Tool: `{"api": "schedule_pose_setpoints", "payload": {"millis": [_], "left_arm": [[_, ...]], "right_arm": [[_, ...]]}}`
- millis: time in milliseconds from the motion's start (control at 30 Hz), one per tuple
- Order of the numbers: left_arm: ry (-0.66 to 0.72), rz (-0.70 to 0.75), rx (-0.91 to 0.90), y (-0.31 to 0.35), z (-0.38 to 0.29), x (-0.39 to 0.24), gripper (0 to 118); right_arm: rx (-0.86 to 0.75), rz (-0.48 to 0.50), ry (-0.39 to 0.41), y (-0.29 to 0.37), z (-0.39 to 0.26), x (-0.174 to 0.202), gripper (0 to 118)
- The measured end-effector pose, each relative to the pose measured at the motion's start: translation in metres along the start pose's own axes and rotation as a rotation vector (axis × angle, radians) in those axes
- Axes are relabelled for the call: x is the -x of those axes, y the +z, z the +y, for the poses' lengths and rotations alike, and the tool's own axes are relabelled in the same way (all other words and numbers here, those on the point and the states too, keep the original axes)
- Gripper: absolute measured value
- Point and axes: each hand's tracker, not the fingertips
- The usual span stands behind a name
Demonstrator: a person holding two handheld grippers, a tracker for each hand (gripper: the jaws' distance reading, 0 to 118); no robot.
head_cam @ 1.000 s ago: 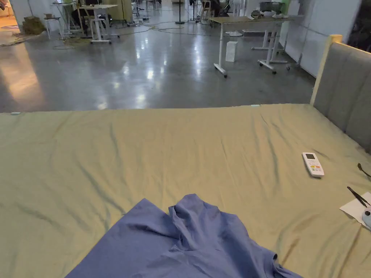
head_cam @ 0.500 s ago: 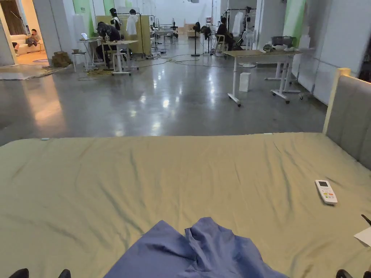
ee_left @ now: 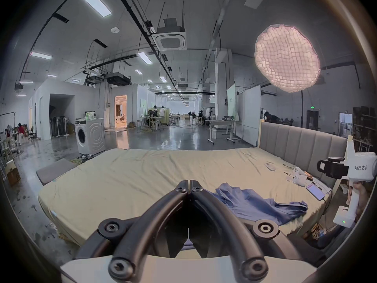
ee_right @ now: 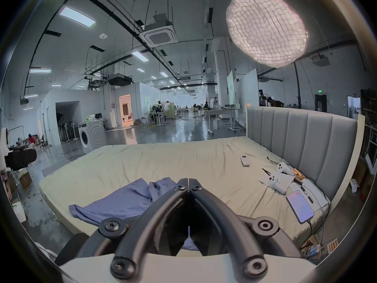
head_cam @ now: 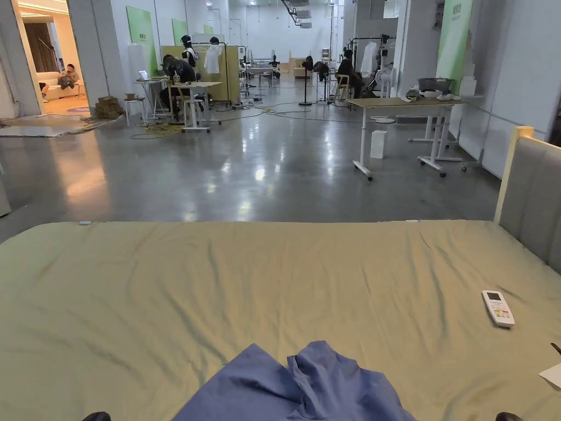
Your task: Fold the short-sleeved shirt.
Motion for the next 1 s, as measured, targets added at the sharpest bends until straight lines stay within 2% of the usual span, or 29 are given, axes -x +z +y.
{"api": "schedule_pose_setpoints", "payload": {"millis": [167,233,333,367,400,433,467,500,667,800,933,1000], "left_arm": [[0.101,-0.001,0.027,-0.001,-0.003,0.017,0],[0.204,-0.025,0.065,-0.005,-0.005,0.039,0],[0.371,0.052,0.077,-0.013,-0.018,0.075,1],[0.416,0.065,0.113,-0.019,-0.020,0.086,11],[0.453,0.104,0.157,-0.026,-0.025,0.099,29],[0.474,0.145,0.203,-0.036,-0.032,0.107,60],[0.477,0.189,0.252,-0.046,-0.040,0.116,80],[0.468,0.218,0.311,-0.062,-0.055,0.132,88],[0.485,0.256,0.531,-0.123,-0.118,0.161,88],[0.558,0.288,0.600,-0.148,-0.160,0.168,88],[0.552,0.270,0.636,-0.157,-0.193,0.163,70],[0.524,0.295,0.657,-0.162,-0.200,0.159,68]], "right_arm": [[0.022,0.021,-0.027,0.000,-0.003,-0.003,0],[0.031,0.045,-0.045,0.001,-0.007,-0.006,0],[0.069,0.051,-0.071,-0.002,-0.014,-0.009,0],[0.078,0.051,-0.078,-0.004,-0.017,-0.010,0],[0.090,0.051,-0.087,-0.006,-0.021,-0.011,0],[0.105,0.051,-0.096,-0.009,-0.023,-0.011,0],[0.125,0.050,-0.112,-0.013,-0.027,-0.012,0],[0.141,0.056,-0.127,-0.016,-0.030,-0.012,0],[0.163,0.083,-0.175,-0.023,-0.039,-0.010,0],[0.203,0.069,-0.140,-0.027,-0.043,-0.007,0],[0.241,0.065,-0.158,-0.034,-0.046,-0.002,0],[0.245,0.066,-0.169,-0.037,-0.046,0.001,0]]}}
